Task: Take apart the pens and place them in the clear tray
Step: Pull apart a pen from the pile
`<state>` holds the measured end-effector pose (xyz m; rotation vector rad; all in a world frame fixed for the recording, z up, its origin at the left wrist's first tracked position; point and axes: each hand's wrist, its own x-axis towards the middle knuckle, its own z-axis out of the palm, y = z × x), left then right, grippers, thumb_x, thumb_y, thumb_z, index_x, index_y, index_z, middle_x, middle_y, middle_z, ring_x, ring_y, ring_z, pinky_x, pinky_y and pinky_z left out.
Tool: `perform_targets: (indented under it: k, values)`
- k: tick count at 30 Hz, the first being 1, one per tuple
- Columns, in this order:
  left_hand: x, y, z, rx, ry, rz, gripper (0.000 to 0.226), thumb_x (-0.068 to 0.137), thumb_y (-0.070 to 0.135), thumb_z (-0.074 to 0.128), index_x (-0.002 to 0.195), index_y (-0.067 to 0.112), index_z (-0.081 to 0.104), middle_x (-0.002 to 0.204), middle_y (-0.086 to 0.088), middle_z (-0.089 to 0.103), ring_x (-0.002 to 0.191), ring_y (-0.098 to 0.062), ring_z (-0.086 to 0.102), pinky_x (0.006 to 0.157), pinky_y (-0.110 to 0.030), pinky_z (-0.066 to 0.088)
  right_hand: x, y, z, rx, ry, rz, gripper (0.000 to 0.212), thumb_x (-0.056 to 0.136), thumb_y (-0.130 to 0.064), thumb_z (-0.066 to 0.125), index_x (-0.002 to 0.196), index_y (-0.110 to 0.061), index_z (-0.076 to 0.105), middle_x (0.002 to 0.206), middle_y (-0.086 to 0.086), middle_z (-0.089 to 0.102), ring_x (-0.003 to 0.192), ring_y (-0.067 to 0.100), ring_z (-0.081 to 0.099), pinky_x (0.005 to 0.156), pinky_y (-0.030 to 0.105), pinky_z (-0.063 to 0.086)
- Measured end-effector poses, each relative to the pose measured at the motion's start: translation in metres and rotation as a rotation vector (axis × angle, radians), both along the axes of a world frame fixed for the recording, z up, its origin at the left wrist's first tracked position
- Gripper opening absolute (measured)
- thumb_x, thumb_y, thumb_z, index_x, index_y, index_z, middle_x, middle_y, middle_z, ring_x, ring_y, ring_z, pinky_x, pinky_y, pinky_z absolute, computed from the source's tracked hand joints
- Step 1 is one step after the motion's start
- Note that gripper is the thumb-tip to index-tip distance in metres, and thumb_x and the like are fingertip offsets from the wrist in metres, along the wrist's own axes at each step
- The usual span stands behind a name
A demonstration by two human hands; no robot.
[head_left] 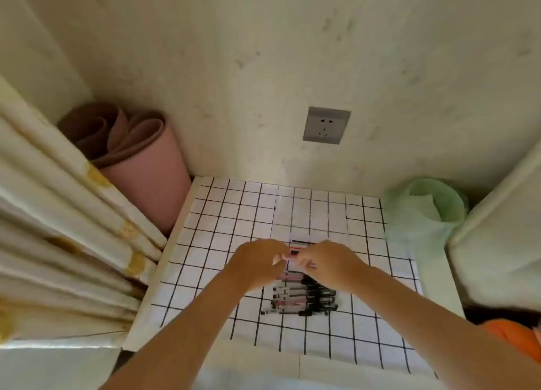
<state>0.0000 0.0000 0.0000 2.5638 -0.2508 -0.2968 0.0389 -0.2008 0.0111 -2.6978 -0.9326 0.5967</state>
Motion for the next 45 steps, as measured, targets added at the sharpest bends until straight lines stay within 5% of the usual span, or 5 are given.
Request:
perform_targets:
  k: [6, 10, 15, 29, 45]
  values:
    - [-0.012, -0.010, -0.077, -0.005, -0.234, -0.087, 0.025, 0.091, 0.032, 0.052, 0.110, 0.032, 0.069, 0.100, 0.012, 0.068, 0.088, -0.006, 0.061, 0.077, -0.028, 0.053, -0.007, -0.006, -0.074, -0.078, -0.253, 0.169, 0.021, 0.098, -0.030, 0.047, 0.109, -0.028, 0.066, 0.094, -0.005, 0.069, 0.084, 0.018, 0.065, 0.073, 0.035, 0.054]
    - [-0.018, -0.015, -0.109, -0.018, -0.458, -0.151, 0.022, 0.087, 0.030, 0.051, 0.097, 0.028, 0.071, 0.085, 0.012, 0.064, 0.075, -0.007, 0.054, 0.061, -0.026, 0.049, -0.017, -0.017, -0.096, 0.075, -0.465, 0.159, 0.017, 0.085, -0.025, 0.068, 0.102, -0.027, 0.069, 0.082, -0.006, 0.067, 0.064, 0.018, 0.064, 0.047, 0.030, 0.049]
    - [-0.039, -0.023, -0.119, -0.028, -0.586, -0.144, 0.023, 0.085, 0.028, 0.056, 0.104, 0.024, 0.068, 0.093, 0.009, 0.063, 0.083, -0.012, 0.054, 0.064, -0.027, 0.048, -0.048, -0.032, -0.093, 0.139, -0.413, 0.061, 0.014, 0.093, -0.035, 0.056, 0.099, -0.033, 0.069, 0.096, -0.015, 0.063, 0.085, 0.008, 0.059, 0.067, 0.029, 0.050]
    - [-0.115, -0.029, -0.105, 0.166, -0.448, -0.173, 0.030, 0.091, 0.031, 0.057, 0.121, 0.029, 0.064, 0.115, 0.009, 0.060, 0.109, -0.011, 0.051, 0.087, -0.028, 0.047, -0.131, -0.050, -0.107, 0.021, -0.491, -0.127, 0.027, 0.096, -0.034, 0.053, 0.121, -0.024, 0.055, 0.114, -0.006, 0.060, 0.101, 0.017, 0.058, 0.074, 0.030, 0.042]
    - [-0.093, -0.016, -0.104, 0.023, -0.391, -0.197, 0.020, 0.098, 0.017, 0.049, 0.112, 0.020, 0.063, 0.109, 0.008, 0.053, 0.097, -0.010, 0.051, 0.084, -0.019, 0.043, -0.126, -0.035, -0.095, 0.035, -0.520, -0.098, 0.022, 0.096, -0.031, 0.054, 0.116, -0.021, 0.057, 0.112, -0.003, 0.060, 0.094, 0.019, 0.058, 0.072, 0.029, 0.042]
